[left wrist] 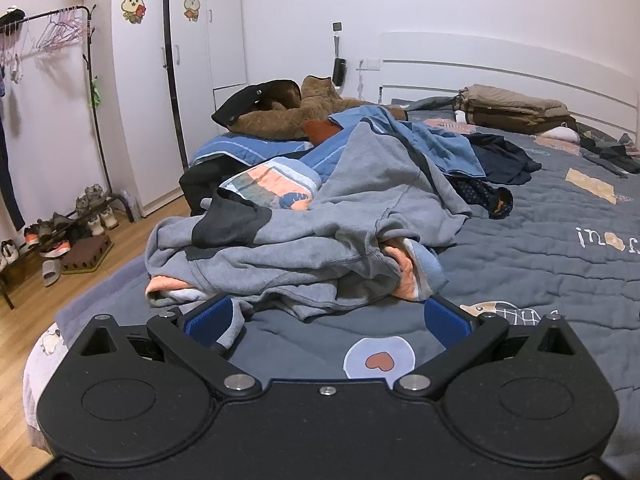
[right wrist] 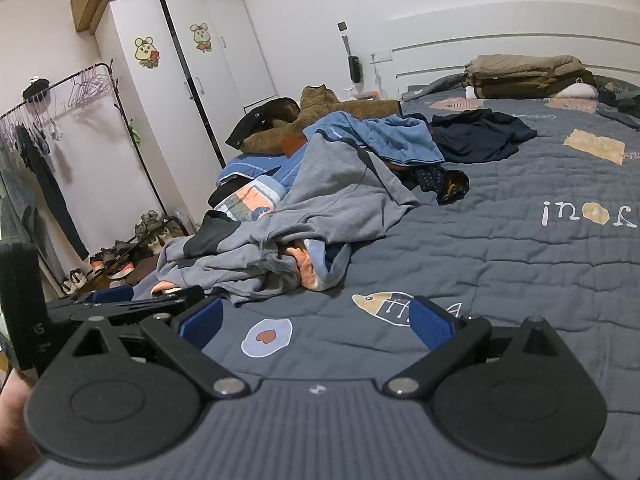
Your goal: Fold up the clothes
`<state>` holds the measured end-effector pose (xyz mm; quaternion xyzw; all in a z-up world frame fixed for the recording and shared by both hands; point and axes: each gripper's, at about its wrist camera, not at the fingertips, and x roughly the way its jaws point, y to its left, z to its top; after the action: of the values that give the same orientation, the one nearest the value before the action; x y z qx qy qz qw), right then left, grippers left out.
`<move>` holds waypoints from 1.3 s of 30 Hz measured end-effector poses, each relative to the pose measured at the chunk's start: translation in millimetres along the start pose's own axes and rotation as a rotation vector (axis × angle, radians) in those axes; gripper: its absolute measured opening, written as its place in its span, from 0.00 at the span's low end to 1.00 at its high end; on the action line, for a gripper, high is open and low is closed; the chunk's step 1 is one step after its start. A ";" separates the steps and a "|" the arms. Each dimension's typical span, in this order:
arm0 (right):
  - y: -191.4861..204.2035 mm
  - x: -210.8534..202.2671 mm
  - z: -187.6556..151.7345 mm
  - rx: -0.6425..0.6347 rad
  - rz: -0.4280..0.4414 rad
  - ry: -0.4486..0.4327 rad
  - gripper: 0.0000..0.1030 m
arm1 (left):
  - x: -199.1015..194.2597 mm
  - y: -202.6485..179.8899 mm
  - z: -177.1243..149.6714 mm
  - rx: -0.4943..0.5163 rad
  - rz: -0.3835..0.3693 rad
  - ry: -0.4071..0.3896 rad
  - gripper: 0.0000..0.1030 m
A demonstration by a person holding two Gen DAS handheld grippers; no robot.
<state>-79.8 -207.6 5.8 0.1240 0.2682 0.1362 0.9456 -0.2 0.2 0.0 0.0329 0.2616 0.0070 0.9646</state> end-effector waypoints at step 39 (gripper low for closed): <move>1.8 -1.5 2.0 -0.001 0.005 -0.002 0.96 | -0.1 -0.1 -0.7 -0.004 -0.003 0.006 1.00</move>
<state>-80.4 -206.7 8.8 0.1242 0.2666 0.1384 0.9457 -0.7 0.2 -0.6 0.0306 0.2646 0.0063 0.9639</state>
